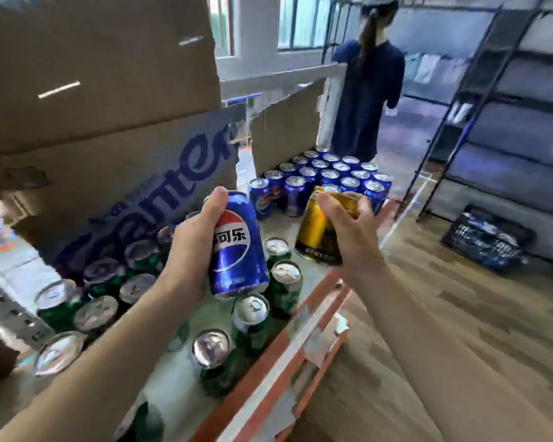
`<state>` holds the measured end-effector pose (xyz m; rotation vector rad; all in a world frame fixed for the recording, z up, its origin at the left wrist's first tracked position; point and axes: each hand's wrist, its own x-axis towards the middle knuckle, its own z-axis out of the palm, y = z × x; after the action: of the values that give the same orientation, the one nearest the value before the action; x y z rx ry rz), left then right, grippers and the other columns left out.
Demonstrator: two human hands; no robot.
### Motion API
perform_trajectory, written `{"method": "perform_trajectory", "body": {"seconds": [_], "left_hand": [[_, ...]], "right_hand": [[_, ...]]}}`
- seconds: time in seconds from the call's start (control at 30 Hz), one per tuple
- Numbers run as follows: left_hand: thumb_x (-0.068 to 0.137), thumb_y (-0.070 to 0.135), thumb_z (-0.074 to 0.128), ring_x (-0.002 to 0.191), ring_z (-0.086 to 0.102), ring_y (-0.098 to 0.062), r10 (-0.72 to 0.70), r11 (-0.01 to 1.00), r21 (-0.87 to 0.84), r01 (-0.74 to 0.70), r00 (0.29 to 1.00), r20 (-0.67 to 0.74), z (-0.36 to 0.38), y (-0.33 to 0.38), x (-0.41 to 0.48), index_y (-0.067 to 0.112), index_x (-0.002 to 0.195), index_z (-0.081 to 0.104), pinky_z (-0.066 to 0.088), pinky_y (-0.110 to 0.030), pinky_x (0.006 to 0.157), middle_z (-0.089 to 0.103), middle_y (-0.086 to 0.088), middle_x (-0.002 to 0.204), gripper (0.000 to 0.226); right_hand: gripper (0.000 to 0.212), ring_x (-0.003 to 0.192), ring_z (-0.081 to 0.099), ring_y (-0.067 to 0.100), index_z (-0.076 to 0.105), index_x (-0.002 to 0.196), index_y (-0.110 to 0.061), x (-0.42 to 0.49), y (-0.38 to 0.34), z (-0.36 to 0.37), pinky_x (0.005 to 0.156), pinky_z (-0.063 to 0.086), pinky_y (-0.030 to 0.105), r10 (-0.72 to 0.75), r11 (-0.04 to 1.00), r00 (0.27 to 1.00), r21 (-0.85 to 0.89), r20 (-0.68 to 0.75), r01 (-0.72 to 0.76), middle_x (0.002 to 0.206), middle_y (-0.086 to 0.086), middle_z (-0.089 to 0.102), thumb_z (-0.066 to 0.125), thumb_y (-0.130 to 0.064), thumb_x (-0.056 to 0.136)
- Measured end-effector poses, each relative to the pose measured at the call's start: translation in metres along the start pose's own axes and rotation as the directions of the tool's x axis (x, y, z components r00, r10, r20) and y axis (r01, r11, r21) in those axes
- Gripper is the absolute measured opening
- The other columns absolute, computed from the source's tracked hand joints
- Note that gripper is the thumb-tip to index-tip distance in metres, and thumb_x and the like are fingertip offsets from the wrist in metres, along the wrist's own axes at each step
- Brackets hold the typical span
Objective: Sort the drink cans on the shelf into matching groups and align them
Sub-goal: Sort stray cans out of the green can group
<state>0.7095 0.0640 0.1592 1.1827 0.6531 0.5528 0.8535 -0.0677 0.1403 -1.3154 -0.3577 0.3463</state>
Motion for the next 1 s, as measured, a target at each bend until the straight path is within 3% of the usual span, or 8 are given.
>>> {"method": "perform_trajectory", "body": {"seconds": [0.1,0.23,0.4,0.53,0.7,0.8,0.9,1.0], "left_hand": [[0.074,0.060,0.065,0.060,0.068,-0.022,-0.124,0.989,-0.057,0.137,0.974,0.190,0.053,-0.007,0.000,0.015,0.087,0.070,0.059,-0.038,0.064,0.071,-0.008,0.073,0.047],[0.081,0.057,0.063,0.055,0.067,-0.017,-0.191,0.974,-0.062,0.217,0.939,0.284,0.120,-0.022,0.002,0.016,0.086,0.069,0.058,-0.031,0.058,0.072,-0.004,0.070,0.042],[0.083,0.058,0.063,0.059,0.068,-0.019,-0.279,0.954,-0.007,0.299,0.898,0.341,0.195,-0.049,-0.002,0.012,0.103,0.068,0.058,-0.033,0.055,0.071,-0.007,0.075,0.051],[0.083,0.055,0.066,0.053,0.068,-0.020,-0.317,0.943,0.001,0.332,0.898,0.306,0.251,-0.072,-0.006,0.010,0.099,0.066,0.058,-0.035,0.048,0.070,-0.008,0.069,0.048],[0.086,0.050,0.064,0.060,0.069,-0.024,-0.298,0.951,0.003,0.310,0.914,0.276,0.305,-0.100,-0.005,0.007,0.115,0.061,0.060,-0.039,0.062,0.069,-0.014,0.083,0.051],[0.090,0.044,0.064,0.059,0.069,-0.023,-0.241,0.969,0.007,0.246,0.944,0.223,0.324,-0.117,0.001,0.008,0.107,0.062,0.059,-0.034,0.056,0.068,-0.013,0.079,0.040],[0.090,0.042,0.064,0.066,0.068,-0.024,-0.189,0.982,0.012,0.189,0.970,0.154,0.329,-0.131,0.009,0.010,0.101,0.063,0.058,-0.037,0.066,0.069,-0.012,0.079,0.034],[0.089,0.044,0.065,0.069,0.067,-0.026,-0.168,0.986,0.019,0.167,0.982,0.081,0.325,-0.138,0.020,0.011,0.104,0.063,0.058,-0.039,0.066,0.069,-0.011,0.082,0.036]], "right_hand": [[0.073,0.077,0.069,0.022,0.060,0.110,-0.013,-0.001,-0.015,-0.048,0.070,0.057,0.039,0.041,0.995,0.996,0.094,-0.085,-0.033,0.093,0.013,0.068,0.080,-0.052,0.052],[0.070,0.091,0.068,0.046,0.059,0.119,-0.005,-0.005,-0.036,-0.110,0.079,0.058,0.051,0.109,0.974,0.985,0.212,-0.132,-0.080,0.110,0.031,0.065,0.082,-0.043,0.065],[0.077,0.083,0.069,0.035,0.056,0.122,-0.004,-0.005,-0.053,-0.187,0.079,0.058,0.049,0.177,0.977,0.971,0.146,-0.159,-0.154,0.097,0.019,0.066,0.073,-0.059,0.070],[0.037,0.068,0.069,0.024,0.065,0.094,-0.012,0.005,-0.060,-0.249,0.074,0.055,0.040,0.187,0.978,0.978,0.114,-0.094,-0.176,0.074,0.005,0.072,0.052,-0.047,0.095],[0.024,0.072,0.067,0.024,0.064,0.090,-0.019,0.027,-0.059,-0.308,0.069,0.055,0.038,0.180,0.983,0.982,0.045,-0.064,-0.177,0.079,0.006,0.068,0.053,-0.040,0.093],[0.035,0.076,0.066,0.027,0.058,0.099,-0.016,0.044,-0.052,-0.328,0.069,0.055,0.042,0.192,0.981,0.981,0.013,-0.020,-0.192,0.084,0.008,0.063,0.059,-0.044,0.078],[0.035,0.080,0.066,0.031,0.058,0.098,-0.017,0.059,-0.044,-0.340,0.070,0.057,0.048,0.209,0.978,0.977,0.018,0.033,-0.209,0.088,0.010,0.060,0.058,-0.042,0.073],[0.055,0.083,0.065,0.029,0.055,0.115,-0.008,0.074,-0.035,-0.340,0.068,0.057,0.042,0.238,0.971,0.968,-0.033,0.084,-0.236,0.094,0.012,0.060,0.056,-0.043,0.073]]}}
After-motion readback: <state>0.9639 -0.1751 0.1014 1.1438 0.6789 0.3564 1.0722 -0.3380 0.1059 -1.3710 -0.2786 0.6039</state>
